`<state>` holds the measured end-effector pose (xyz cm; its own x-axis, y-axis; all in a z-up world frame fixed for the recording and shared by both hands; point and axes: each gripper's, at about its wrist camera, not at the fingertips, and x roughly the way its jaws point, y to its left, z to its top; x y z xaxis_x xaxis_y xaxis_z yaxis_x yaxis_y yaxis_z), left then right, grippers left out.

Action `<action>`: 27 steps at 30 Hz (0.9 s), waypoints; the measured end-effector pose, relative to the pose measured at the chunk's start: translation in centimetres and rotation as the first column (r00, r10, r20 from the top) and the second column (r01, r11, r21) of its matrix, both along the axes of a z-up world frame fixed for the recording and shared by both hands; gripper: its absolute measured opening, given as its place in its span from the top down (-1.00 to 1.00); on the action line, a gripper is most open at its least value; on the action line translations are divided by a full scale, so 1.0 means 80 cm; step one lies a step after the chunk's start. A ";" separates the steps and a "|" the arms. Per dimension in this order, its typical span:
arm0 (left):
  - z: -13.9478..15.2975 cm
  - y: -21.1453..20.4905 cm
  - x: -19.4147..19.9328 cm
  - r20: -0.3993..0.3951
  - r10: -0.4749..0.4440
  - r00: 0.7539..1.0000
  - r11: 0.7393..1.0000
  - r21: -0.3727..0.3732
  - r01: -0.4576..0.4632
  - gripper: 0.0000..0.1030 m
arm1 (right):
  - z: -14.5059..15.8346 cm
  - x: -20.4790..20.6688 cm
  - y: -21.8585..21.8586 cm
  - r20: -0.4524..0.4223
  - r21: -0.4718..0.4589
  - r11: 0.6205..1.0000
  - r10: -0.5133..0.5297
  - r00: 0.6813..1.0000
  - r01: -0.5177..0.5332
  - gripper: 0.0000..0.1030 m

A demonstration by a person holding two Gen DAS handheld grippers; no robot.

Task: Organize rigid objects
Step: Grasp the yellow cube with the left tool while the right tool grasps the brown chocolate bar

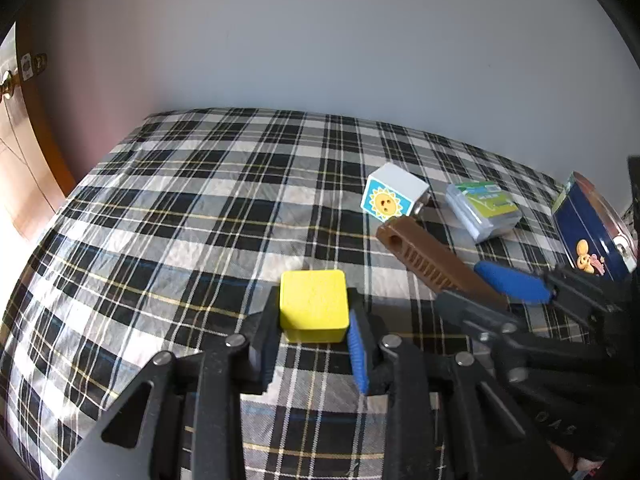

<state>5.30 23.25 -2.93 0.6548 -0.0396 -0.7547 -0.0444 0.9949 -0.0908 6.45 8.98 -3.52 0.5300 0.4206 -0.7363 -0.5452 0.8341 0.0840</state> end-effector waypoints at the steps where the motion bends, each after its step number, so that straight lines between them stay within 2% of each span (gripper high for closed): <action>1: 0.000 0.002 0.000 0.002 0.005 1.000 1.000 -0.003 -0.005 0.44 | -0.001 0.004 0.003 0.001 -0.008 1.000 -0.001 1.000 0.001 -0.02; 4: 0.002 0.007 0.001 0.010 0.032 0.999 0.999 -0.010 -0.032 0.44 | -0.001 0.015 0.007 -0.019 0.023 1.000 0.001 1.000 -0.001 0.00; 5: 0.002 0.009 0.001 0.012 0.037 0.999 0.999 -0.015 -0.037 0.44 | -0.002 0.017 0.009 -0.024 0.026 1.000 0.000 1.000 0.000 0.07; 6: 0.003 0.009 0.001 0.018 0.041 0.999 0.999 -0.022 -0.041 0.44 | -0.003 0.019 0.010 -0.033 0.011 1.000 -0.003 0.999 0.003 0.28; 7: 0.004 0.009 0.001 0.025 0.044 0.999 0.999 -0.025 -0.043 0.44 | -0.003 0.018 0.011 -0.023 0.002 1.000 -0.008 1.000 0.008 0.39; 10: 0.008 0.009 -0.001 0.051 0.055 0.997 0.998 -0.034 -0.054 0.44 | -0.003 0.016 0.007 -0.037 0.019 1.000 0.005 0.999 -0.004 0.65; 13: 0.012 0.008 -0.004 0.078 0.058 0.995 0.998 -0.045 -0.054 0.44 | -0.001 0.009 -0.004 -0.040 0.057 0.998 -0.004 0.999 0.006 0.66; 18: 0.018 0.006 -0.008 0.120 0.078 0.990 0.996 -0.047 -0.073 0.44 | 0.019 -0.017 -0.032 0.025 0.144 0.989 0.005 1.000 -0.008 0.67; 27: 0.025 0.000 -0.016 0.177 0.093 0.980 0.996 -0.029 -0.089 0.44 | 0.045 -0.040 -0.088 0.075 0.264 0.962 -0.100 0.992 0.077 0.67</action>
<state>3.99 23.26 -0.90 0.7799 0.0119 -0.6258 -0.1163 0.9852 -0.1262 3.22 1.95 0.08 0.6305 0.5400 -0.5576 -0.4851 0.8349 0.2600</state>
